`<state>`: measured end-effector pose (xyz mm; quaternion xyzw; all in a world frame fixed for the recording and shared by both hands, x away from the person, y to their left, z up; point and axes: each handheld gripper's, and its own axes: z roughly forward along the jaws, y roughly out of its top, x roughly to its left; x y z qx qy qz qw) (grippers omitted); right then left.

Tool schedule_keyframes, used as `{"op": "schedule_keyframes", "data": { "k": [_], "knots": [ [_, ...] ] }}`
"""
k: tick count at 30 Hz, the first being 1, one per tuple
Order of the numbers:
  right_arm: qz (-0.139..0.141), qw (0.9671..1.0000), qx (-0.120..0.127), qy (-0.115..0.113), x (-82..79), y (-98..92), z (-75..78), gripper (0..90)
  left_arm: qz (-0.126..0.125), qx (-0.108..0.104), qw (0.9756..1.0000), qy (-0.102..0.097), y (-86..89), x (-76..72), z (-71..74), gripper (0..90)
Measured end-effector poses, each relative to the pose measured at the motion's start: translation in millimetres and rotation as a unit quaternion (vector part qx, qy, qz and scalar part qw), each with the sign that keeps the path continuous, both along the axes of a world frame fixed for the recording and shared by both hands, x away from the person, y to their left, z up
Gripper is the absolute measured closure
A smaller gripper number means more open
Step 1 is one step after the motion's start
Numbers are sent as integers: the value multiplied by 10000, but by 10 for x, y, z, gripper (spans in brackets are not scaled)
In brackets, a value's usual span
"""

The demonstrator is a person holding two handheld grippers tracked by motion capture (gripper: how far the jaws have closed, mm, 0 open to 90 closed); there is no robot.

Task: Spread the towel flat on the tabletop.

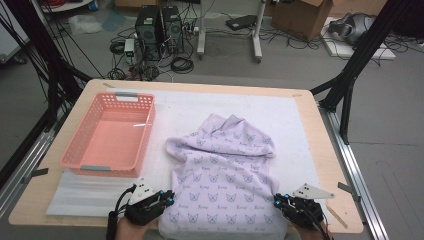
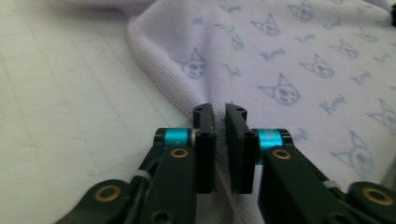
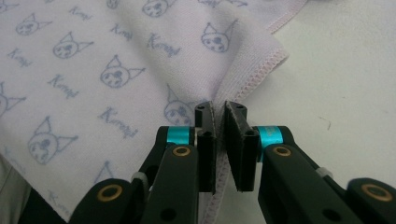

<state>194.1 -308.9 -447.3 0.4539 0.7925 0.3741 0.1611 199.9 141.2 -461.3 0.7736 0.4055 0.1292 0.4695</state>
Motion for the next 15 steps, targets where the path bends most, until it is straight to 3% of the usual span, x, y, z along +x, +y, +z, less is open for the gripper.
{"op": "schedule_keyframes", "data": {
  "k": [9,12,15],
  "knots": [
    [157,9998,65,141,-145,-55,19,840,-211,-151,9990,372,107,-188,46,843],
    [228,9996,66,149,-189,-48,43,793,-118,-310,9994,139,138,-174,96,756],
    [45,9998,179,-15,-175,-56,71,619,67,-581,9983,-6,199,-99,116,604]
  ]
}}
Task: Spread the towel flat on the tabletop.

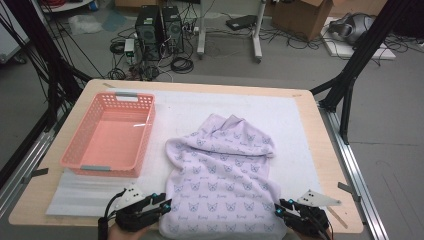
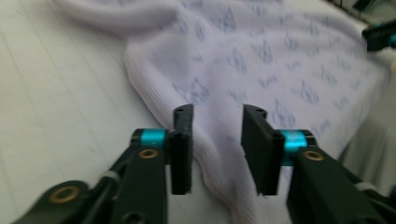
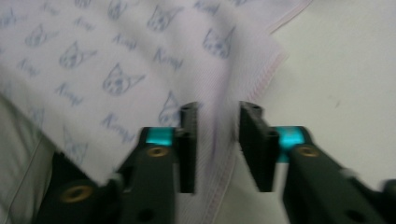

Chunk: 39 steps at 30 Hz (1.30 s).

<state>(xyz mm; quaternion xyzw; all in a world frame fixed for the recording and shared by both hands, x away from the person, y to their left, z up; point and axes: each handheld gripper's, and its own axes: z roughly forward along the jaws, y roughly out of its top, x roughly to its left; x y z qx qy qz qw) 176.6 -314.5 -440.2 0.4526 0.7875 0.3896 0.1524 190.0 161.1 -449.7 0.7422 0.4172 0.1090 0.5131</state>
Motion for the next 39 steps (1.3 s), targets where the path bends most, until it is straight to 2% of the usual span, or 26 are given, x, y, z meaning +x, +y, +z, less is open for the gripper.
{"op": "schedule_keyframes", "data": {
  "k": [2,5,7,9,12,13,14,15,17,18,20,25,27,29,32,33,36,39],
  "knots": [
    [-134,9998,100,-108,21,-15,17,562,91,-40,9999,-23,20,51,-10,543],
    [-264,9994,100,-220,58,-28,21,546,174,-74,9998,31,24,119,-30,494],
    [-293,9993,90,-196,92,-19,3,551,213,-76,9997,70,14,152,-48,472],
    [-247,9996,48,-121,129,8,-31,560,148,-45,9998,109,0,170,-65,472],
    [-169,9998,-119,-17,160,66,-82,618,19,68,9998,174,-51,187,-88,472],
    [-181,9996,-191,-57,158,72,-84,642,-22,114,9997,218,-76,189,-104,473],
    [-220,9996,-190,-37,156,72,-80,695,-46,174,9996,202,-102,185,-125,478],
    [-202,9996,-218,-33,152,59,-76,808,-41,222,9997,103,-119,165,-136,493],
    [-138,9999,-86,41,148,33,-80,834,-151,457,9988,-21,-147,129,-138,715],
    [-118,9999,-71,62,141,25,-77,837,-197,468,9987,30,-145,120,-132,832],
    [-92,9999,-74,86,119,13,-71,839,-243,448,9986,152,-131,95,-116,863],
    [64,9997,-90,222,-29,-48,-42,838,-384,410,9977,372,-44,-39,-78,866],
    [103,9995,-124,265,-72,-80,-21,836,-461,346,9974,437,-16,-53,-70,859],
    [168,9993,13,341,-91,-106,-16,813,-425,214,9981,402,2,-32,-65,827],
    [60,9996,206,201,-88,-127,9,708,-214,-44,9994,269,23,7,-43,689],
    [1,9995,298,110,-76,-136,24,699,-188,-69,9996,210,28,20,-36,666],
    [-228,9987,411,-181,-25,-156,68,692,-112,-43,9999,108,-6,73,-42,595],
    [-414,9985,218,-290,55,-157,80,694,-76,64,9999,92,-75,138,-73,573]
  ]
}}
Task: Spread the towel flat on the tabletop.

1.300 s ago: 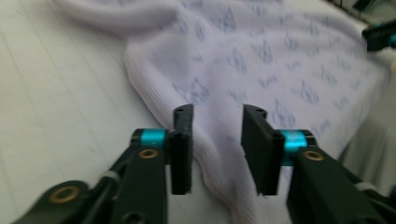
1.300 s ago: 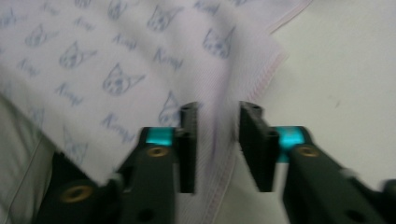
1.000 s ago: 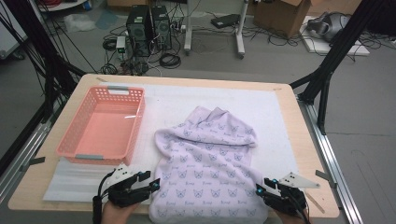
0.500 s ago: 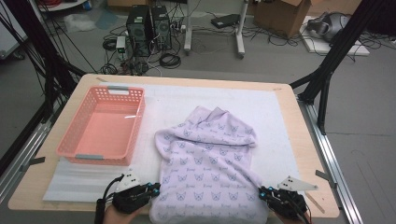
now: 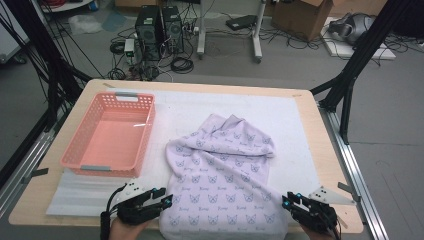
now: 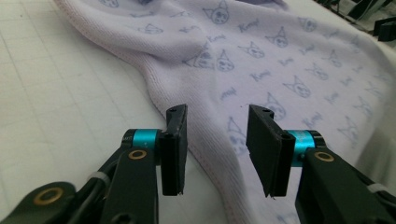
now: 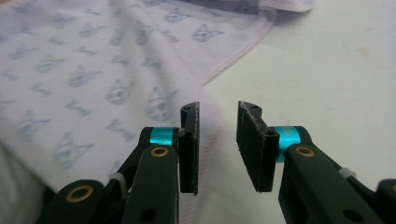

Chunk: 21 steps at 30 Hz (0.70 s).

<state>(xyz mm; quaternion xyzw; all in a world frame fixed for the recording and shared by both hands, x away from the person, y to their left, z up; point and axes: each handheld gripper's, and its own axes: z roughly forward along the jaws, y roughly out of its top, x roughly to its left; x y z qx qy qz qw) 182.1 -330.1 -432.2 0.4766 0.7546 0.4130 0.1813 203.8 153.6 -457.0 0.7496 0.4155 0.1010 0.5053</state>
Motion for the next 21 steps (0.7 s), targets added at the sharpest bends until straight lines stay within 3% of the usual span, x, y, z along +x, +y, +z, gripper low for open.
{"op": "schedule_keyframes", "data": {
  "k": [3,7,8,9,11,18,20,21],
  "knots": [
    [34,9999,-72,93,72,47,-44,667,-45,124,9999,65,-85,48,-48,543],
    [341,9986,-289,267,117,206,-111,653,-119,286,9995,-113,-137,34,-65,560],
    [400,9979,-392,317,126,223,-126,695,-126,353,9991,-200,-138,21,-75,602],
    [427,9973,-491,345,124,243,-143,728,-148,354,9990,-244,-135,7,-90,697],
    [529,9970,-426,379,116,231,-136,840,-227,233,9994,-120,-112,-1,-97,850],
    [601,9960,-452,478,-61,116,-100,852,-442,173,9987,194,0,-123,-36,860],
    [787,9944,-363,602,-111,81,-82,850,-467,79,9988,157,20,-114,-15,842],
    [905,9937,-383,536,-121,66,-77,840,-413,-8,9991,99,25,-102,-4,798]
  ]
}}
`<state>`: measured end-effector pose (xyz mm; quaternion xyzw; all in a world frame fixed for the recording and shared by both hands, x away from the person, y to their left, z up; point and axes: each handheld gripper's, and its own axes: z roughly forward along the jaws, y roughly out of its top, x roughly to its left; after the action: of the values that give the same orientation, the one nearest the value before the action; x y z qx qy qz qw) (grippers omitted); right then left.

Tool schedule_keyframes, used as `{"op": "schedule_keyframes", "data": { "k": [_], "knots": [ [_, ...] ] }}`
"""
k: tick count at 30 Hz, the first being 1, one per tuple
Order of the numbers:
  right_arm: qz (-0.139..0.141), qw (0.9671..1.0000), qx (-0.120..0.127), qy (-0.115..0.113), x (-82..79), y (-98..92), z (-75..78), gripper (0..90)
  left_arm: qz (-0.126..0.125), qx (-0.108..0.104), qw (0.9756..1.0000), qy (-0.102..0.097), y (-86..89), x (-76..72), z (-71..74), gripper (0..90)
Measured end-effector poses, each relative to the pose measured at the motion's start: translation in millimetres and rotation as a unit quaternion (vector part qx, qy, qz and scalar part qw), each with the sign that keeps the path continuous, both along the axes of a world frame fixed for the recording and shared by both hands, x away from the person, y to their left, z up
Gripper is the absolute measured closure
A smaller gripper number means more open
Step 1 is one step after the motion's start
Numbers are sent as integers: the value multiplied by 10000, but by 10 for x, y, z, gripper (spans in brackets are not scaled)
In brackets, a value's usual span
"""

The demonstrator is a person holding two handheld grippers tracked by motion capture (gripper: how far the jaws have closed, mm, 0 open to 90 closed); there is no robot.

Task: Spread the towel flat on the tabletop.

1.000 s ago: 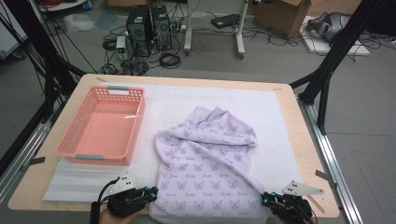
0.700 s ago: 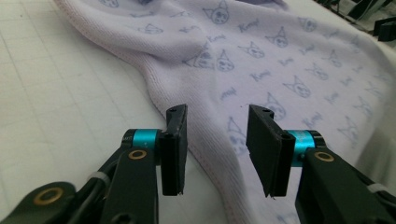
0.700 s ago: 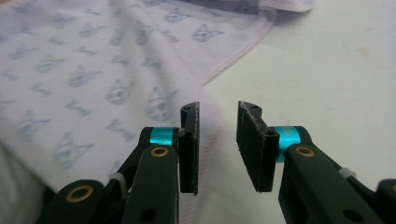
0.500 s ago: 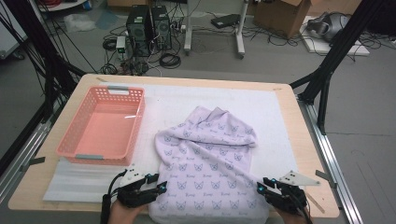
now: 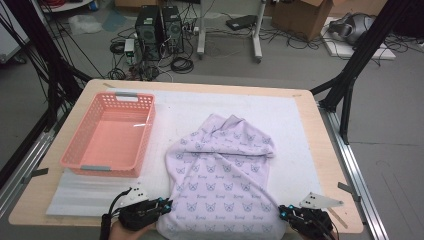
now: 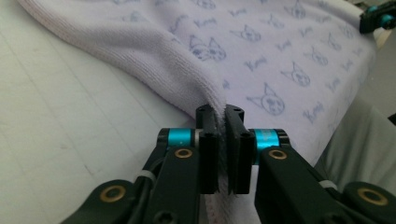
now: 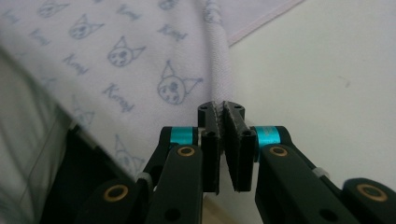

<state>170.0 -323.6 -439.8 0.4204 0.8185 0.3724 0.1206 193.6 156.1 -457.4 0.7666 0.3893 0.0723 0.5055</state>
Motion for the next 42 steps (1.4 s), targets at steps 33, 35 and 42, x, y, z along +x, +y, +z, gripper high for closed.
{"op": "schedule_keyframes", "data": {
  "k": [33,35,42],
  "knots": [
    [-1253,9891,-536,-561,833,212,-18,889,599,-12,9978,-299,50,92,42,525],
    [-1412,9872,-482,-561,864,133,-10,887,614,-5,9977,-283,51,100,35,524],
    [-1340,9876,-63,-813,675,59,56,757,670,-6,9974,-250,73,166,47,533]
  ]
}}
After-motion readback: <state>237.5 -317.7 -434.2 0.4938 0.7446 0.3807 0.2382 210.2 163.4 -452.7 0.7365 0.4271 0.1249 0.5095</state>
